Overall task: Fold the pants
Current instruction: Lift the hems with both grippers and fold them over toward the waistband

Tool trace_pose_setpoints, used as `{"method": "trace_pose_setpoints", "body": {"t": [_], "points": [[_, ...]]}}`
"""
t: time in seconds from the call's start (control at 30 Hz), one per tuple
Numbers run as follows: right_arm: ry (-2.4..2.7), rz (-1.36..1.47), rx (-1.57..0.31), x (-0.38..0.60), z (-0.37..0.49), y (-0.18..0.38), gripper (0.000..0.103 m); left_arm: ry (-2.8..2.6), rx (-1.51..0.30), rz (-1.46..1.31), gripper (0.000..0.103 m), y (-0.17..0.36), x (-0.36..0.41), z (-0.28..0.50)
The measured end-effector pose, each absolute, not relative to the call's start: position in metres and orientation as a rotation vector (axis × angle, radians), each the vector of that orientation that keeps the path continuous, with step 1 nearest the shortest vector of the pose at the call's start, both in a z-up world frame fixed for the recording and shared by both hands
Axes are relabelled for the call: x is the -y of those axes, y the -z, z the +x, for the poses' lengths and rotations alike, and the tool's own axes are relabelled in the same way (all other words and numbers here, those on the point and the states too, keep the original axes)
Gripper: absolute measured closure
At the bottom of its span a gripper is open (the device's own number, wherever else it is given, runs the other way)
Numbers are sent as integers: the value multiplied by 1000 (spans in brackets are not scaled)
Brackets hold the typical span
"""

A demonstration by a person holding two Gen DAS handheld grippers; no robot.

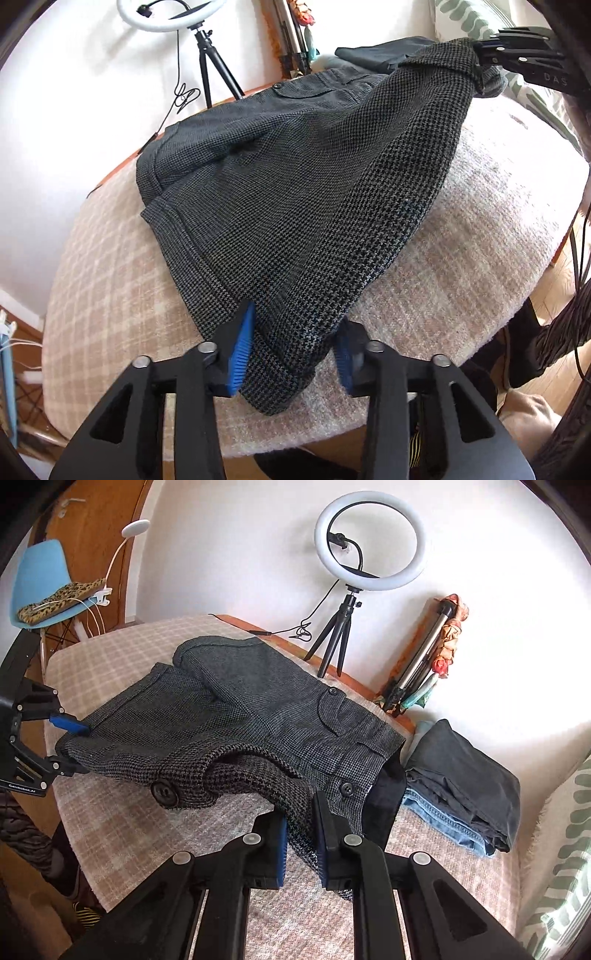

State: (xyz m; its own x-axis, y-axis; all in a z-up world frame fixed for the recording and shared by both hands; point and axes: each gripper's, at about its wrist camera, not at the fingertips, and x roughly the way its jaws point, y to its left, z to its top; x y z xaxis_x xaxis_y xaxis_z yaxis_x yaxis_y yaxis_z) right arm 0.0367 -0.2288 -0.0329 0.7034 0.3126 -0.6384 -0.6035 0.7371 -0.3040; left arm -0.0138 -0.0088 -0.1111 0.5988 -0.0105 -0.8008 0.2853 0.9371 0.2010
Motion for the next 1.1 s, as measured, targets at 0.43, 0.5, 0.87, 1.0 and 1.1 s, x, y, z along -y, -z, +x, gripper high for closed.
{"method": "trace_pose_setpoints", "body": {"t": [0.43,0.5,0.87,1.0,1.1], "points": [[-541,-520,-548,232,2,11,94,147,-565,171,94,-29,-35,-23],[-549,-532,-517,235,-15,2,94,167,-548,172,94,-37,-34,-35],[-560,-633,-574,235,19,-3,94,203,-608,259,94,-42,-29,21],[-556,-642,-564,229,63,-24,94,197,-616,311,94,-53,-27,70],[-540,-665,-570,221,101,-29,94,177,-627,382,94,-50,-21,108]]}}
